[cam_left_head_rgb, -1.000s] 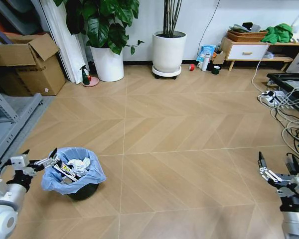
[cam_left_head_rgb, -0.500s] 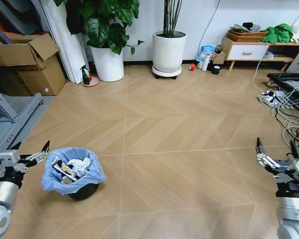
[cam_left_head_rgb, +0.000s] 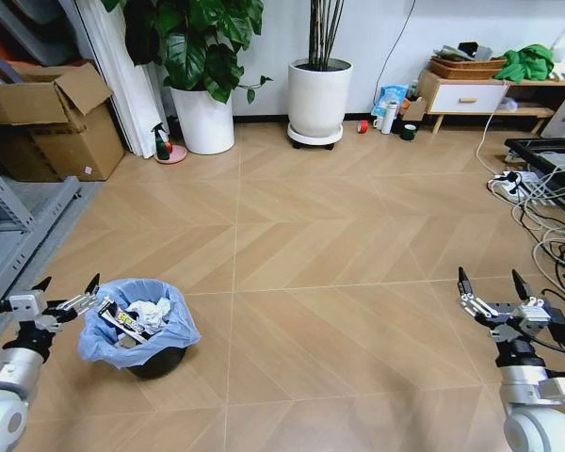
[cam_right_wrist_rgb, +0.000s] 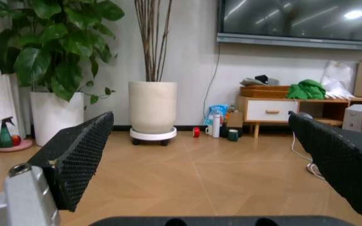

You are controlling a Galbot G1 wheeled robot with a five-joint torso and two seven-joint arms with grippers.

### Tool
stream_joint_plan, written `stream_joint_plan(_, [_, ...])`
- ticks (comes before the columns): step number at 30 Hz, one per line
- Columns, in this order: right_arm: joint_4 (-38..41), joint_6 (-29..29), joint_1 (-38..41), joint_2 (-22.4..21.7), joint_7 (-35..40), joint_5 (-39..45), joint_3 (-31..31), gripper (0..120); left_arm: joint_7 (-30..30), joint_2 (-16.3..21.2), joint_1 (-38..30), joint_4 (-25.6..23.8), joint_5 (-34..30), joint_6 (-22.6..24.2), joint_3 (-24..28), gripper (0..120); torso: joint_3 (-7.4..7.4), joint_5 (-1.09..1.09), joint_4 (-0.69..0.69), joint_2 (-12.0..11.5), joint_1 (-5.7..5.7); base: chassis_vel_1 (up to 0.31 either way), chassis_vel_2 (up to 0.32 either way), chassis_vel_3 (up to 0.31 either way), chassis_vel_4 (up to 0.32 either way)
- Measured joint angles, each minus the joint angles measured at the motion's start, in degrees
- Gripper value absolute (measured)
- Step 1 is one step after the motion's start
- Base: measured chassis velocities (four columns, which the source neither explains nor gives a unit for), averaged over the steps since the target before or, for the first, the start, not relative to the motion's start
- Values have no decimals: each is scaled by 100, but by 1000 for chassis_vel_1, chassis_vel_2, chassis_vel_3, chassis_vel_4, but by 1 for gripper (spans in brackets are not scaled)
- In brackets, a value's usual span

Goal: Pick up the trash bin and place the garbage on the floor into it.

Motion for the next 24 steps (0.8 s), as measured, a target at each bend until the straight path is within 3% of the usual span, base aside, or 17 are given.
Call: stream_joint_plan(24, [7,8,-9,10,0,1,15,100,-4,5,0,-2,-2,4,3,100,0,0,0,0,0,0,0,0,0])
